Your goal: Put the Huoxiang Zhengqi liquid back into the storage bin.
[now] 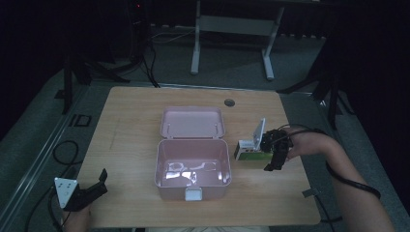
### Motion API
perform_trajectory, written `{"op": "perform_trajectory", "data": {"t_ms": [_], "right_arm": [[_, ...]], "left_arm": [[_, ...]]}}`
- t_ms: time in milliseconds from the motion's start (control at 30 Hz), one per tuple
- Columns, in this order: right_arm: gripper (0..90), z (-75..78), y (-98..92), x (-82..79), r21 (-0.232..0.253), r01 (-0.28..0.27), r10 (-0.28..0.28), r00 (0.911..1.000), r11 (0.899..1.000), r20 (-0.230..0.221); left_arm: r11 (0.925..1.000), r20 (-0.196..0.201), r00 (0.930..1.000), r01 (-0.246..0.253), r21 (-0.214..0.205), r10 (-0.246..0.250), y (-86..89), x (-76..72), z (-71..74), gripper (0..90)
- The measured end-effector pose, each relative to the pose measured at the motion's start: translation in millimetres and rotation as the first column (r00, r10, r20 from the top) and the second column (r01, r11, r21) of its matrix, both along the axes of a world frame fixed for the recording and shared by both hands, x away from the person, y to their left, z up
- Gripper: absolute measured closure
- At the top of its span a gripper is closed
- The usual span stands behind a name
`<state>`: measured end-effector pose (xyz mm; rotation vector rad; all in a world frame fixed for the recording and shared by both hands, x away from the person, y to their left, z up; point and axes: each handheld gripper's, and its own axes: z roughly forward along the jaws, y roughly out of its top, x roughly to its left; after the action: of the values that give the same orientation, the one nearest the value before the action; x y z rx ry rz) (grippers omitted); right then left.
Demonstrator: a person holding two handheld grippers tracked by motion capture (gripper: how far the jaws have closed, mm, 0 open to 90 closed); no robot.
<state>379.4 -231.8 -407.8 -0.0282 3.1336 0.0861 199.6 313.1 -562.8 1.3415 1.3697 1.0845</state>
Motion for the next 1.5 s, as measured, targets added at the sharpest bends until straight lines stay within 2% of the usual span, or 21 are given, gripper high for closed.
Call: {"op": "perform_trajectory", "data": {"t_ms": [367, 533, 733, 1033, 1500], "right_arm": [[23.4, 7.3, -4.0, 35.7, -0.003, 0.056, -0.056, 0.9977, 0.998, 0.037], [25.8, 3.5, -3.7, 48.3, -0.013, 0.062, -0.061, 0.9967, 0.998, 0.053], [30.2, -6.3, -0.6, 58.9, -0.024, 0.06, -0.059, 0.9969, 0.998, 0.052], [36.5, -24.7, 10.0, 64.8, -0.054, 0.025, -0.023, 0.9988, 0.998, 0.042], [44.7, -50.8, 11.1, 70.2, -0.101, 0.028, -0.026, 0.9994, 0.994, 0.024]], "left_arm": [[1.0, 0.001, 1.0, 0.004, 0.0, -0.004, 0.0, -0.1, 0.0, 0.2], [1.0, 0.002, 1.0, 0.007, 0.0, -0.007, 0.1, -0.2, -0.1, 0.2], [1.0, 0.002, 1.0, 0.008, 0.001, -0.008, 0.0, -0.2, -0.1, 0.2], [0.9999, 0.002, 0.9999, 0.012, 0.001, -0.012, 0.0, -0.2, -0.1, 0.2], [0.9998, 0.003, 0.9999, 0.016, 0.009, -0.016, -0.7, -0.3, -0.1, 0.2]]}}
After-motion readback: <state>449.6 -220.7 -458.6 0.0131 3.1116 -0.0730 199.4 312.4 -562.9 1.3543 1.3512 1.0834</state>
